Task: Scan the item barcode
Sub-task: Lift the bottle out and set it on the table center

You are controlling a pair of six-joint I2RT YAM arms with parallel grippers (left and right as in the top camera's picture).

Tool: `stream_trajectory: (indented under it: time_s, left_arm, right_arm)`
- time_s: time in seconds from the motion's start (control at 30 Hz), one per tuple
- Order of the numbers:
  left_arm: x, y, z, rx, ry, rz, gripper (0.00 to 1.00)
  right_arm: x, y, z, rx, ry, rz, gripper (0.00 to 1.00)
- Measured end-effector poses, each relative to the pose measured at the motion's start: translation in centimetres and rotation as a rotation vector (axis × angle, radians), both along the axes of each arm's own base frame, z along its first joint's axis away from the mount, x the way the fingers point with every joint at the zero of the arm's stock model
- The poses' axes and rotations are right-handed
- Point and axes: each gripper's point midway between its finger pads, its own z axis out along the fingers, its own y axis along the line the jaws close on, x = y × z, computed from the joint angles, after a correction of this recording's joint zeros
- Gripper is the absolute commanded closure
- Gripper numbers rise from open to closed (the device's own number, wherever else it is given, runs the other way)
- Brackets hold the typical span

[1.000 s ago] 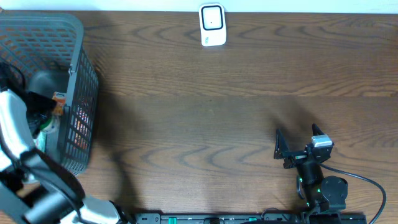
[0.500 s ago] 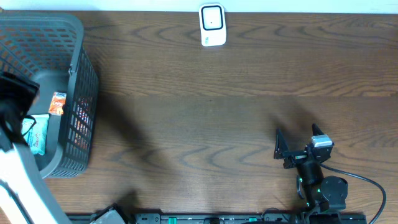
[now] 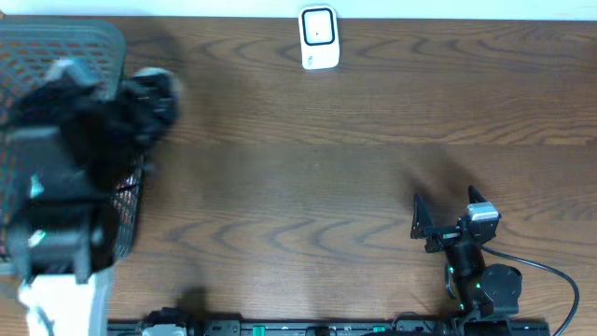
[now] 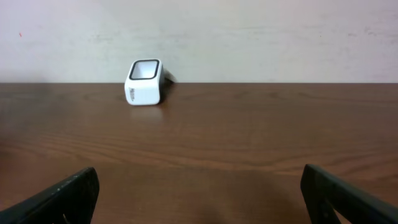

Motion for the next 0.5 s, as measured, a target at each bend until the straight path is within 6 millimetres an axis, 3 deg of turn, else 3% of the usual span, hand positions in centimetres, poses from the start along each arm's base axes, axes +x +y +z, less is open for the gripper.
stream_trajectory:
  time_s: [0.33, 0.5]
  left_arm:
    - [5.2, -13.5, -15.7, 0.14, 0.379, -0.083, 0.32]
    - [5.4, -16.9, -25.3, 0.23, 0.577, -0.098, 0.31]
  right_arm:
    - [0.0, 0.0, 0.0, 0.0, 0.0, 0.0, 0.01]
    - [0.0, 0.0, 0.0, 0.0, 0.0, 0.0, 0.01]
